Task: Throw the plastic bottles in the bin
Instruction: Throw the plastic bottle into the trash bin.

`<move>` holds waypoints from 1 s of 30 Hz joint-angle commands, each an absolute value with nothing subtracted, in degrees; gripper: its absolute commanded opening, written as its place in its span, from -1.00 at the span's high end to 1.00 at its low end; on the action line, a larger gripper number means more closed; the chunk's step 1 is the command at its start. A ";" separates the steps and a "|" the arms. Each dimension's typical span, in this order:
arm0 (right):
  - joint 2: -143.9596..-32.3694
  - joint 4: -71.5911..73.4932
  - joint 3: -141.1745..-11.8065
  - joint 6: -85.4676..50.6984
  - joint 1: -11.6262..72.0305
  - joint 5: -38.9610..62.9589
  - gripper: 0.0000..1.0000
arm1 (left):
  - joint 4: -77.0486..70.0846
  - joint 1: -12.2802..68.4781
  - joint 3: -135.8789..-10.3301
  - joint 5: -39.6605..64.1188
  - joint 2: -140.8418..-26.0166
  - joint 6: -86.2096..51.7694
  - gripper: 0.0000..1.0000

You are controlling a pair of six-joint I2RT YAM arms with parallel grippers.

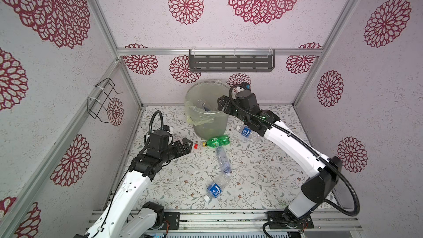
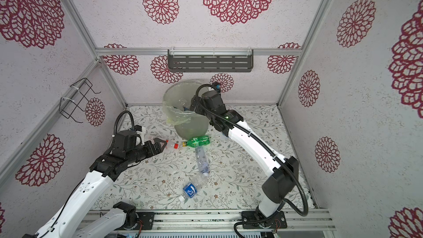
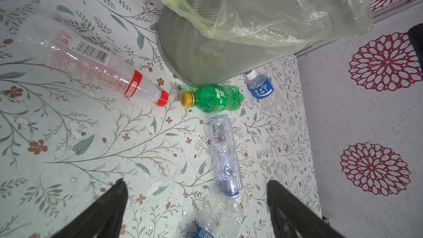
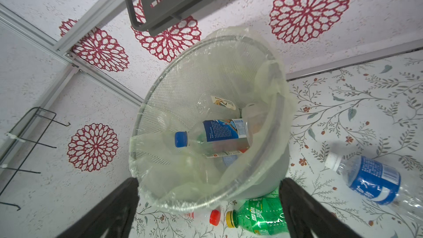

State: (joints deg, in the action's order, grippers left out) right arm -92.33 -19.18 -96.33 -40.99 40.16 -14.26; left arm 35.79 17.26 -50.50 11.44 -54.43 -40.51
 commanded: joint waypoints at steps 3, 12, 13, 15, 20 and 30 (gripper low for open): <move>-84.31 -10.50 -85.50 -39.20 39.99 -13.76 -0.98 | 32.19 16.87 -49.31 15.93 -55.24 -40.17 -0.94; -76.73 -9.07 -71.02 -39.88 39.99 -14.03 -0.98 | 31.82 16.98 -47.70 18.52 -54.98 -41.91 -0.95; -76.39 -9.32 -69.97 -40.02 39.97 -13.90 -0.98 | 31.74 17.06 -47.27 18.46 -54.78 -42.20 -0.95; -75.25 -10.08 -67.66 -40.72 39.90 -14.21 -0.98 | 31.34 17.25 -46.20 19.66 -54.66 -42.37 -0.95; -72.77 -10.16 -61.93 -43.32 39.81 -14.41 -0.98 | 30.50 19.78 -44.31 20.32 -54.71 -42.60 -0.95; -67.88 -7.38 -51.00 -48.89 39.81 -13.37 -0.98 | 30.50 28.10 -44.09 16.16 -55.86 -43.77 -0.95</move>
State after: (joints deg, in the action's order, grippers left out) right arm -70.30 -9.67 -51.68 -46.15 40.01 -13.26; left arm 32.03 26.06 -44.07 18.04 -55.37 -43.27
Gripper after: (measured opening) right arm 0.989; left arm 0.974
